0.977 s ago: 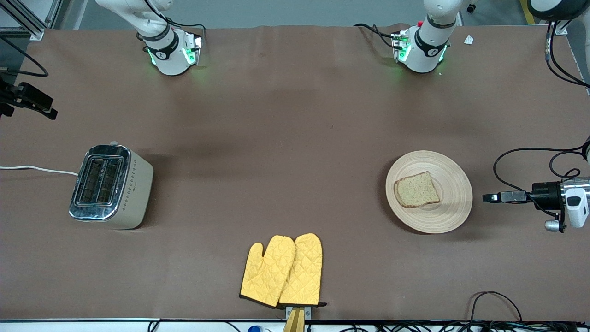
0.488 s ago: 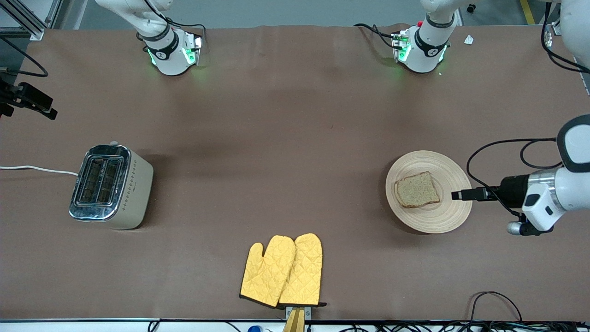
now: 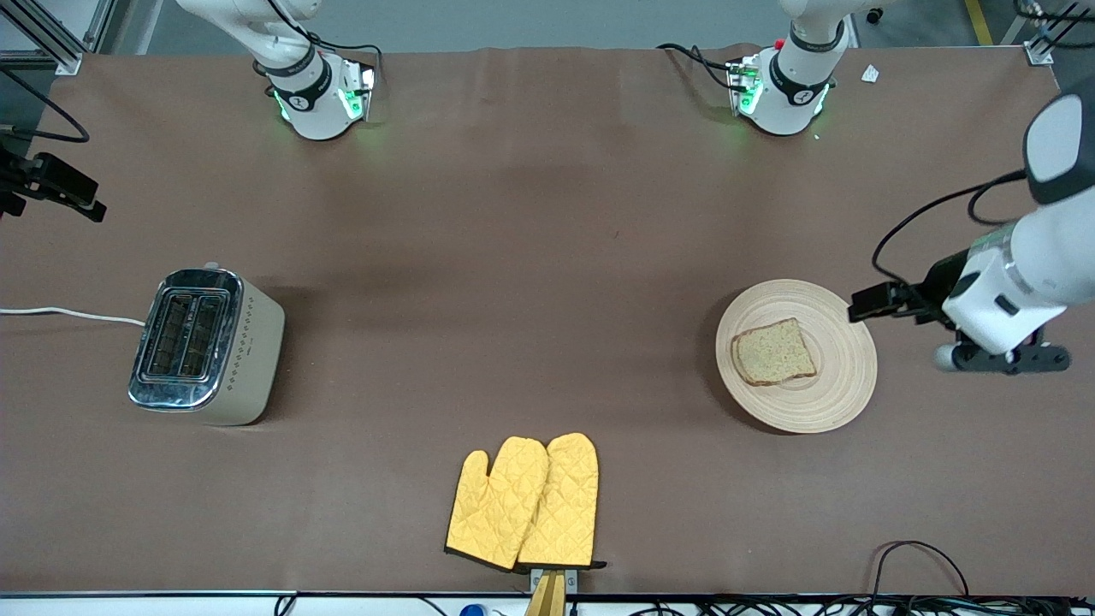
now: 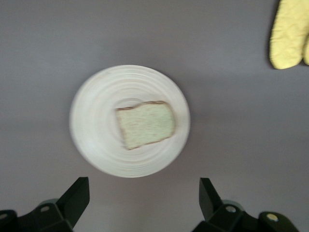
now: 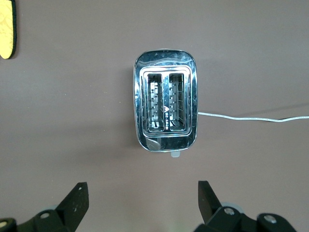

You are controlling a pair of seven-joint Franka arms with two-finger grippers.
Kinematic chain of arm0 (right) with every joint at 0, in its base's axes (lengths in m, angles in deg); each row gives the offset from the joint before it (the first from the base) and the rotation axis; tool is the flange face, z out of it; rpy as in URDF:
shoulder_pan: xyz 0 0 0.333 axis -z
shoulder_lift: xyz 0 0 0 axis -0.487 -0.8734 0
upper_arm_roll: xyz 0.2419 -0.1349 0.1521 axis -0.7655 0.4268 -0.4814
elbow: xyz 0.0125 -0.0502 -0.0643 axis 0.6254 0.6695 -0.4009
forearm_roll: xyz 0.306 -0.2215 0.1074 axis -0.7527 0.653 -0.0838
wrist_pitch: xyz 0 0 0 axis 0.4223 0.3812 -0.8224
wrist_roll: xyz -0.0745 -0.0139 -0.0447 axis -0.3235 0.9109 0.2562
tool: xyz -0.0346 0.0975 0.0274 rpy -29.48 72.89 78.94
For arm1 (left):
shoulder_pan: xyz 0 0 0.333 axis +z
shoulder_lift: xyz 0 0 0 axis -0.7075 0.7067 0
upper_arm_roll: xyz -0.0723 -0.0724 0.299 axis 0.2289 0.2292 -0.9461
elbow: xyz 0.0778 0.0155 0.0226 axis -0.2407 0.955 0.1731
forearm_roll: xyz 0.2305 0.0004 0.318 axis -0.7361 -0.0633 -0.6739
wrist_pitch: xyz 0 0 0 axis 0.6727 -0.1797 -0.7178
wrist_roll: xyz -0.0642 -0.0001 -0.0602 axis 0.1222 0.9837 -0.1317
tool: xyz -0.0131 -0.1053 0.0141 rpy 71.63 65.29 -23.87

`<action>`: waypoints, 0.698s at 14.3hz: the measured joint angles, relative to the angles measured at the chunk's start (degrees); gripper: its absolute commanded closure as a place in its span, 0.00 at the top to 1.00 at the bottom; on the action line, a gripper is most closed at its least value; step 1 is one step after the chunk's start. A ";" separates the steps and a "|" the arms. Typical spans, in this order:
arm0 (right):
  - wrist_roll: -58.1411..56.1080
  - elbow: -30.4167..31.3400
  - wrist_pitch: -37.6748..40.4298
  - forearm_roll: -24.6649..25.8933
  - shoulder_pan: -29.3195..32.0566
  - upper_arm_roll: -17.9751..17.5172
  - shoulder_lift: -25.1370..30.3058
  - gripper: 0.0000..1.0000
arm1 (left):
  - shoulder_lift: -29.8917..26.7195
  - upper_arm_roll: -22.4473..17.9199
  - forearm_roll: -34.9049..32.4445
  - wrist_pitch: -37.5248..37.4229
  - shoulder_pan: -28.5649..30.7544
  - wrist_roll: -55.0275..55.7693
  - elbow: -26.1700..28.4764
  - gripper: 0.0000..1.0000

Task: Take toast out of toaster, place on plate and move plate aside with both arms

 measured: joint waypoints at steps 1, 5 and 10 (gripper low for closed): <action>0.00 0.00 0.00 0.00 0.00 0.01 0.00 1.00 | -1.98 -1.43 -1.85 -0.65 -1.39 -0.25 0.09 1.00; 0.01 0.00 0.00 0.00 0.00 0.04 0.00 1.00 | -11.47 -12.56 -3.17 -2.67 -9.22 -1.43 4.01 1.00; 0.01 -0.01 0.01 0.00 0.00 0.05 0.00 1.00 | -22.03 -19.61 -0.90 -5.57 -12.84 -2.10 13.85 1.00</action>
